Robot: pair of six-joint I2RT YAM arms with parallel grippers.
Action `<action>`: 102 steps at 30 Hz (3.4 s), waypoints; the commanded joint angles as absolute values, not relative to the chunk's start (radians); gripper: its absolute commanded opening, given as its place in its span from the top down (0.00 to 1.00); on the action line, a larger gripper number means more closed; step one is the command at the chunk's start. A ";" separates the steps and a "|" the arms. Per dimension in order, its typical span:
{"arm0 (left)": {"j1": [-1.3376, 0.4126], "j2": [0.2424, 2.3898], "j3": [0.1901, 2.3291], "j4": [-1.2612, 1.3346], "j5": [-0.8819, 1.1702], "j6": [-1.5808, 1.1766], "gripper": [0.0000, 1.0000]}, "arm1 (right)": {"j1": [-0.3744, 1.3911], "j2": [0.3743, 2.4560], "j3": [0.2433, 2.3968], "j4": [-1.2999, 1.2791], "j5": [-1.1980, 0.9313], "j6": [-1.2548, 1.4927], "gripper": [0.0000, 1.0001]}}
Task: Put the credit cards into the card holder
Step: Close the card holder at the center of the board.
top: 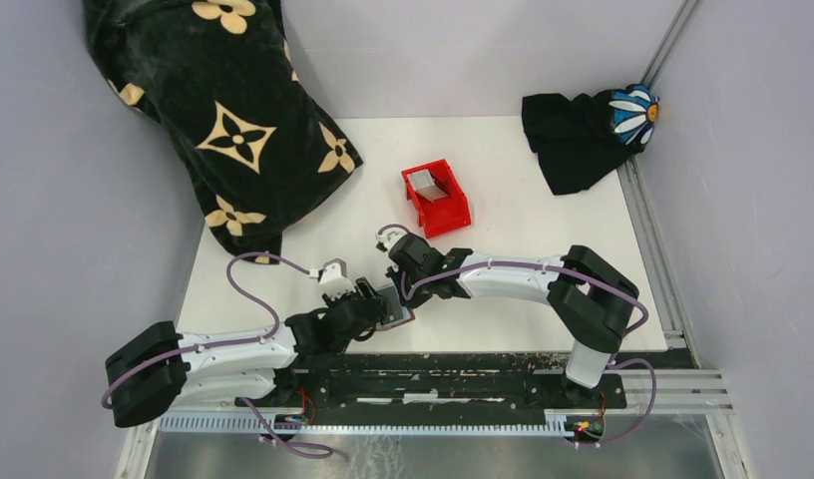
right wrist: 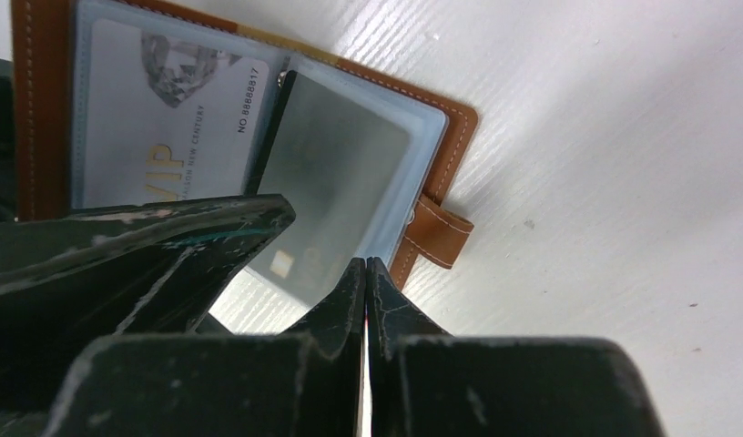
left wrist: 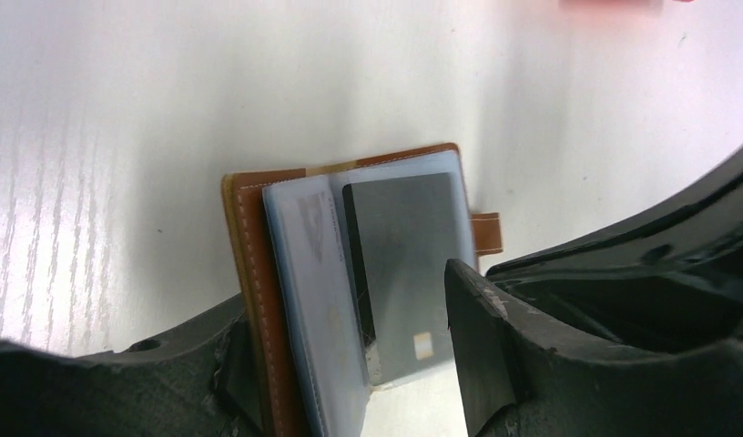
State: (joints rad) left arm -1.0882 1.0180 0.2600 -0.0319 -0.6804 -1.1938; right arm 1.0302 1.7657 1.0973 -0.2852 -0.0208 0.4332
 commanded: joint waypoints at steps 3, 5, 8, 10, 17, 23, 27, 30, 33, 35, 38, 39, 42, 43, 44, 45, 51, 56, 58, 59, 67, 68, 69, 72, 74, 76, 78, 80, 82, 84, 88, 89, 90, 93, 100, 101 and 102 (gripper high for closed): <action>-1.084 0.978 0.368 -0.107 -0.756 -1.106 0.34 | 1.026 1.744 1.088 -0.254 -0.006 0.453 0.99; -1.085 0.981 0.390 -0.135 -0.771 -1.097 0.34 | 1.026 1.737 1.097 -0.282 0.027 0.434 0.99; -1.085 0.995 0.409 -0.150 -0.779 -1.078 0.37 | 1.026 1.738 1.115 -0.319 0.061 0.408 0.98; -1.085 1.015 0.411 -0.149 -0.775 -1.073 0.38 | 1.026 1.741 1.126 -0.340 0.095 0.396 0.93; -1.083 1.083 0.420 -0.132 -0.743 -1.055 0.46 | 1.022 1.743 1.159 -0.396 0.210 0.384 0.73; -1.084 1.075 0.441 -0.138 -0.755 -1.028 0.46 | 1.002 1.759 1.173 -0.405 0.183 0.383 0.67; -1.082 1.084 0.455 -0.140 -0.756 -1.014 0.48 | 0.992 1.774 1.182 -0.407 0.143 0.373 0.64; -1.081 1.096 0.463 -0.144 -0.756 -1.007 0.49 | 0.984 1.776 1.184 -0.409 0.096 0.357 0.62; -1.077 1.110 0.476 -0.148 -0.755 -0.983 0.50 | 0.984 1.765 1.178 -0.418 0.063 0.329 0.60; -1.068 1.118 0.491 -0.155 -0.754 -0.962 0.50 | 0.984 1.756 1.172 -0.425 0.050 0.307 0.56; -1.050 1.118 0.497 -0.143 -0.738 -0.926 0.52 | 0.984 1.755 1.170 -0.443 0.039 0.282 0.55; -1.044 1.118 0.496 -0.136 -0.731 -0.917 0.53 | 0.984 1.755 1.167 -0.446 0.037 0.275 0.55; -1.028 1.113 0.489 -0.114 -0.716 -0.899 0.53 | 0.983 1.755 1.159 -0.446 0.032 0.258 0.54; -1.023 1.111 0.491 -0.106 -0.713 -0.889 0.53 | 0.983 1.755 1.156 -0.444 0.031 0.248 0.54; -1.019 1.110 0.492 -0.098 -0.709 -0.880 0.54 | 0.985 1.754 1.154 -0.441 0.030 0.240 0.54; -1.016 1.111 0.494 -0.091 -0.704 -0.871 0.54 | 0.984 1.753 1.151 -0.438 0.027 0.233 0.53; -0.976 1.132 0.507 -0.046 -0.643 -0.816 0.62 | 0.984 1.780 1.164 -0.438 0.024 0.202 0.53; -0.959 1.142 0.511 -0.036 -0.616 -0.806 0.64 | 0.983 1.807 1.176 -0.438 0.017 0.192 0.53; -0.954 1.141 0.511 -0.038 -0.614 -0.803 0.64 | 0.984 1.816 1.179 -0.440 0.011 0.191 0.53; -0.952 1.140 0.512 -0.037 -0.612 -0.801 0.64 | 0.985 1.820 1.180 -0.439 0.010 0.190 0.52; -0.931 1.152 0.518 -0.022 -0.589 -0.776 0.65 | 0.984 1.825 1.172 -0.398 0.020 0.173 0.52; -0.928 1.155 0.517 -0.021 -0.585 -0.772 0.66 | 0.985 1.825 1.172 -0.394 0.021 0.169 0.52; -0.924 1.157 0.518 -0.019 -0.583 -0.769 0.66 | 0.984 1.828 1.174 -0.391 0.025 0.164 0.52; -0.916 1.162 0.516 -0.012 -0.580 -0.763 0.65 | 0.986 1.840 1.189 -0.394 0.043 0.149 0.52; -0.911 1.166 0.513 -0.005 -0.560 -0.762 0.65 | 0.985 1.844 1.195 -0.390 0.046 0.141 0.52; -0.909 1.170 0.511 0.002 -0.545 -0.762 0.65 | 0.986 1.852 1.200 -0.387 0.045 0.132 0.52; -0.908 1.172 0.512 0.003 -0.541 -0.762 0.66 | 0.987 1.857 1.206 -0.388 0.049 0.128 0.52; -0.907 1.171 0.512 0.002 -0.541 -0.762 0.66 | 0.993 1.852 1.208 -0.386 0.063 0.118 0.52; -0.903 1.171 0.510 0.003 -0.541 -0.760 0.66 | 0.996 1.841 1.203 -0.377 0.075 0.110 0.52; -0.898 1.173 0.508 0.004 -0.536 -0.759 0.66 | 0.999 1.837 1.205 -0.373 0.083 0.102 0.52; -0.896 1.181 0.507 0.011 -0.528 -0.759 0.66 | 1.009 1.841 1.210 -0.352 0.115 0.087 0.52; -0.895 1.181 0.506 0.013 -0.525 -0.760 0.67 | 1.013 1.839 1.205 -0.339 0.135 0.082 0.52; -0.893 1.181 0.504 0.013 -0.524 -0.761 0.67 | 1.017 1.836 1.198 -0.321 0.153 0.080 0.53; -0.893 1.183 0.500 0.021 -0.516 -0.762 0.67 | 1.020 1.819 1.166 -0.259 0.199 0.086 0.55; -0.893 1.202 0.501 0.038 -0.495 -0.765 0.67 | 1.019 1.792 1.106 -0.148 0.252 0.122 0.63; -0.893 1.204 0.500 0.039 -0.492 -0.767 0.67 | 1.020 1.798 1.109 -0.150 0.257 0.128 0.63; -0.893 1.205 0.500 0.041 -0.490 -0.768 0.67 | 1.020 1.805 1.114 -0.156 0.269 0.133 0.64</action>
